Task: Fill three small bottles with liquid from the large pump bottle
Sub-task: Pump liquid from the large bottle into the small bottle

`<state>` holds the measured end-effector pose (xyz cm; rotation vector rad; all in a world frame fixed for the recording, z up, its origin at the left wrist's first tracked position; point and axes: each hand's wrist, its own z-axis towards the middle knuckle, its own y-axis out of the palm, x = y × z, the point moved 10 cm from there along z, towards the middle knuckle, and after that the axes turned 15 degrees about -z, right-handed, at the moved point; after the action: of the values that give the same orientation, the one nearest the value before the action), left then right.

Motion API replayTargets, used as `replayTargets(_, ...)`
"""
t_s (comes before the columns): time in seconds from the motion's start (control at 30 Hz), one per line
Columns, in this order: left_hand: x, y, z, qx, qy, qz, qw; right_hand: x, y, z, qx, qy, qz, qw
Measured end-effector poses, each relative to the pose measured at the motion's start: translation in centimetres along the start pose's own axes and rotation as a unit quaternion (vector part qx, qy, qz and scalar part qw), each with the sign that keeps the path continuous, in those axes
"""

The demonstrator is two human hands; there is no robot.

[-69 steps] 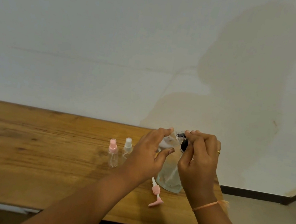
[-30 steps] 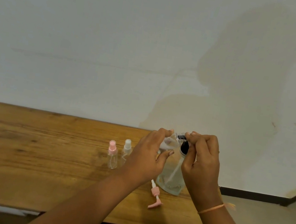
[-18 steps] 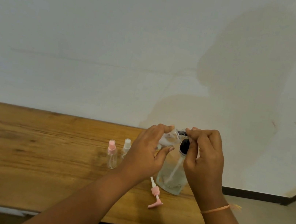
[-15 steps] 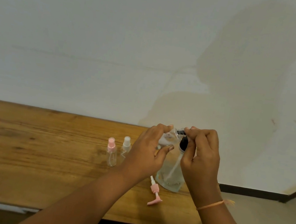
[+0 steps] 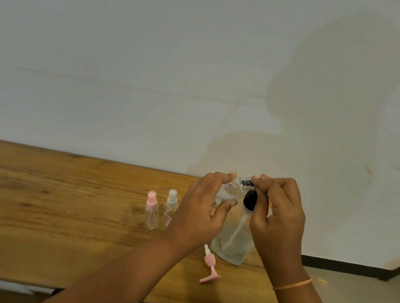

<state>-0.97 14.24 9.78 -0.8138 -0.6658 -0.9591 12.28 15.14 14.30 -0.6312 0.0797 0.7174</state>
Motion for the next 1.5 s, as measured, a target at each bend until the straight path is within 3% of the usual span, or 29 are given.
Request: replayTargets(1.5, -0.9, 0.6, -0.6, -0.027, -0.044, -0.014, 0.999, -0.1, 1.0, -0.8, -0.003, 0.005, 0.005, 1.0)
